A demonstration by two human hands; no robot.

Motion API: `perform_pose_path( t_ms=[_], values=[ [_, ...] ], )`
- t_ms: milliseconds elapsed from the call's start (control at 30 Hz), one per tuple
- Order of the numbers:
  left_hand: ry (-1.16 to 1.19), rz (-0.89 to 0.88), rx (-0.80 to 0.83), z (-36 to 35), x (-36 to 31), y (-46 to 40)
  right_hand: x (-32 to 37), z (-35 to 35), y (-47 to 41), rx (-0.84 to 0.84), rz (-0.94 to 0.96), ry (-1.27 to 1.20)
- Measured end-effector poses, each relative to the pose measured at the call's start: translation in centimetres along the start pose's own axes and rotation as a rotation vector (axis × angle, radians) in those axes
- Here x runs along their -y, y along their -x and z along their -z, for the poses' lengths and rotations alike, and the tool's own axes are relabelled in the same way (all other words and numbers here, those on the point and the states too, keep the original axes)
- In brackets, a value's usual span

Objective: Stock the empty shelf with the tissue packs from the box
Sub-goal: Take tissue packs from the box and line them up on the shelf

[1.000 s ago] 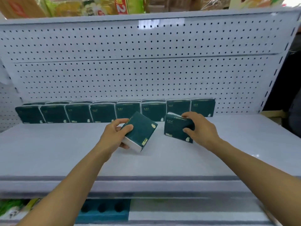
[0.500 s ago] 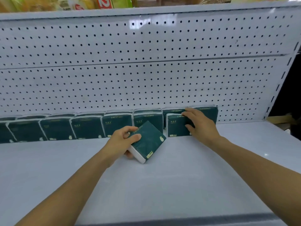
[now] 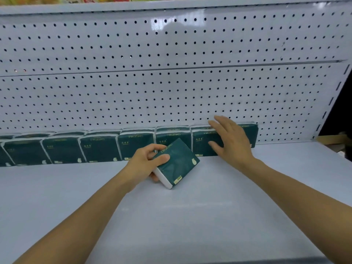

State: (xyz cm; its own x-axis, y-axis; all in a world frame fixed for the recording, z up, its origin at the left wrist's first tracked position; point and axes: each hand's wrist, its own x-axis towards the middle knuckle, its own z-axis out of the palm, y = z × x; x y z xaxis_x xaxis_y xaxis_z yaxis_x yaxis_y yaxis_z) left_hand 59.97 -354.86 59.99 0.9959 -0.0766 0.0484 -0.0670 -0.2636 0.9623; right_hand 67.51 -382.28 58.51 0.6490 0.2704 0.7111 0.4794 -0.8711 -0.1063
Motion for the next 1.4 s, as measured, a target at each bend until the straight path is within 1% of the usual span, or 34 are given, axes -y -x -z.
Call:
perform_pose_path(
  t_ms=[33, 100, 133, 167, 233, 300, 367, 400, 433, 500, 533, 567, 633, 700, 733, 800, 967, 1067, 1300, 1400],
  values=[
    [-0.022, -0.029, 0.014, -0.3, -0.2, 0.0, 0.9, 0.9, 0.2, 0.016, 0.012, -0.121],
    [-0.073, -0.094, 0.064, -1.1, -0.9, 0.0, 3.1, 2.9, 0.8, 0.196, 0.041, -0.396],
    [-0.095, -0.130, 0.102, -1.6, -1.3, 0.0, 3.9, 3.7, 1.2, 0.295, 0.073, -0.462],
    [-0.117, -0.166, 0.144, -2.4, -1.7, -0.1, 4.4, 4.3, 1.6, 0.370, 0.103, -0.468],
    [-0.163, -0.227, 0.221, -4.2, -2.5, -0.3, 4.0, 4.9, 2.5, 0.444, 0.123, -0.416],
    [-0.198, -0.263, 0.258, -6.0, -2.9, -0.6, 2.5, 5.3, 3.4, 0.435, 0.059, -0.394],
    [-0.216, -0.278, 0.217, -7.5, -2.8, -1.3, 0.6, 5.7, 4.3, 0.388, -0.011, -0.364],
    [-0.245, -0.298, 0.156, -8.1, -2.6, -1.7, -0.5, 6.0, 4.7, 0.369, -0.038, -0.335],
    [-0.315, -0.340, 0.061, -8.6, -2.3, -2.3, -1.7, 6.3, 5.1, 0.352, -0.067, -0.308],
    [-0.528, -0.488, -0.147, -9.1, -2.0, -3.7, -4.2, 6.8, 5.6, 0.318, -0.133, -0.265],
    [-0.634, -0.576, -0.215, -9.3, -1.9, -4.4, -5.5, 7.0, 5.7, 0.307, -0.169, -0.245],
    [-0.745, -0.642, -0.243, -9.6, -1.8, -5.2, -6.7, 7.1, 5.8, 0.297, -0.204, -0.223],
    [-1.015, -0.687, -0.216, -10.1, -1.5, -6.8, -8.9, 7.1, 5.5, 0.272, -0.258, -0.180],
    [-1.282, -0.664, -0.151, -10.5, -1.1, -8.1, -10.2, 6.5, 5.1, 0.238, -0.281, -0.169],
    [-1.365, -0.653, -0.126, -10.8, -1.0, -8.5, -10.6, 6.0, 4.8, 0.229, -0.286, -0.167],
    [-1.457, -0.636, -0.107, -11.2, -1.0, -9.1, -11.1, 5.0, 4.1, 0.227, -0.287, -0.148],
    [-1.503, -0.580, -0.137, -11.7, -1.0, -9.9, -11.3, 3.2, 2.7, 0.204, -0.252, -0.134],
    [-1.509, -0.590, -0.137, -11.7, -0.9, -10.0, -11.7, 2.5, 2.0, 0.195, -0.208, -0.077],
    [-1.492, -0.599, -0.135, -11.7, -0.6, -10.5, -12.2, 2.1, 1.6, 0.217, -0.118, -0.072],
    [-1.490, -0.607, -0.141, -11.8, -0.7, -10.5, -11.8, 2.5, 1.5, 0.235, -0.113, -0.058]
  ],
)
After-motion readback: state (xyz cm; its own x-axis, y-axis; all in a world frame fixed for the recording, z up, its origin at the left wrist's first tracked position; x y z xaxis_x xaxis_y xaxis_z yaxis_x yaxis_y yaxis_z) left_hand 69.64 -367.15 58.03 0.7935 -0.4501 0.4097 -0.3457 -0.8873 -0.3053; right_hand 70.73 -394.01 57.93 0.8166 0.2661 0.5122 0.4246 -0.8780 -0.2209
